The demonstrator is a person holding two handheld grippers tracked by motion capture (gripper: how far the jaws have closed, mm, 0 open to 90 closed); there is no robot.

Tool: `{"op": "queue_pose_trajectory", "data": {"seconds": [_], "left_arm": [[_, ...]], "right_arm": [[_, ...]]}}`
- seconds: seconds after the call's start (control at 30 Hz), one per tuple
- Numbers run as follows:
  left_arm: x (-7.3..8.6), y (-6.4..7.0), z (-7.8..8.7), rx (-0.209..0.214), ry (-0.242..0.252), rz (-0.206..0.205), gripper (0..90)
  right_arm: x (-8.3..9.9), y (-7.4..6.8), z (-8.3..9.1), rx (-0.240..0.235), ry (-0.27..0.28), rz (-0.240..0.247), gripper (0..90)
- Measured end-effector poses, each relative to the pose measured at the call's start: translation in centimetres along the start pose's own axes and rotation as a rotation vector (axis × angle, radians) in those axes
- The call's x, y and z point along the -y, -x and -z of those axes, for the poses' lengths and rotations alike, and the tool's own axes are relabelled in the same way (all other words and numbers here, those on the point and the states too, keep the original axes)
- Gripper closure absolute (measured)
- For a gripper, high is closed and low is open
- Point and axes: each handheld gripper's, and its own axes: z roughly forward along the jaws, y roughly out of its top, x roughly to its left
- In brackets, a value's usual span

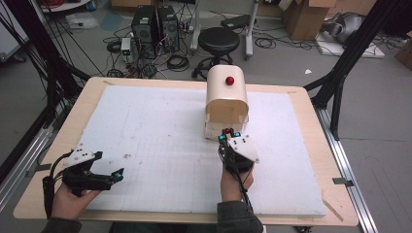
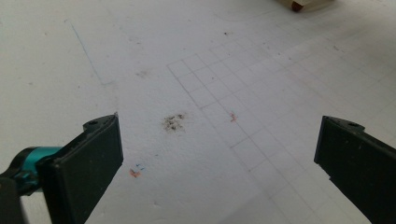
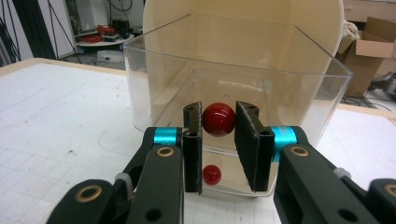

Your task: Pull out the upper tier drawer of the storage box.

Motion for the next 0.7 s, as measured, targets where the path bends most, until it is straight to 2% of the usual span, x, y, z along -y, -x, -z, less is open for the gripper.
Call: {"op": "queue_pose_trajectory", "data": {"seconds": [0.7], "left_arm": [[0.0,0.0,0.0,0.001,0.002,-0.002,1.7]], "right_arm": [[0.4,-0.2,1.4,-0.008,0.009,-0.004,72.6]]}}
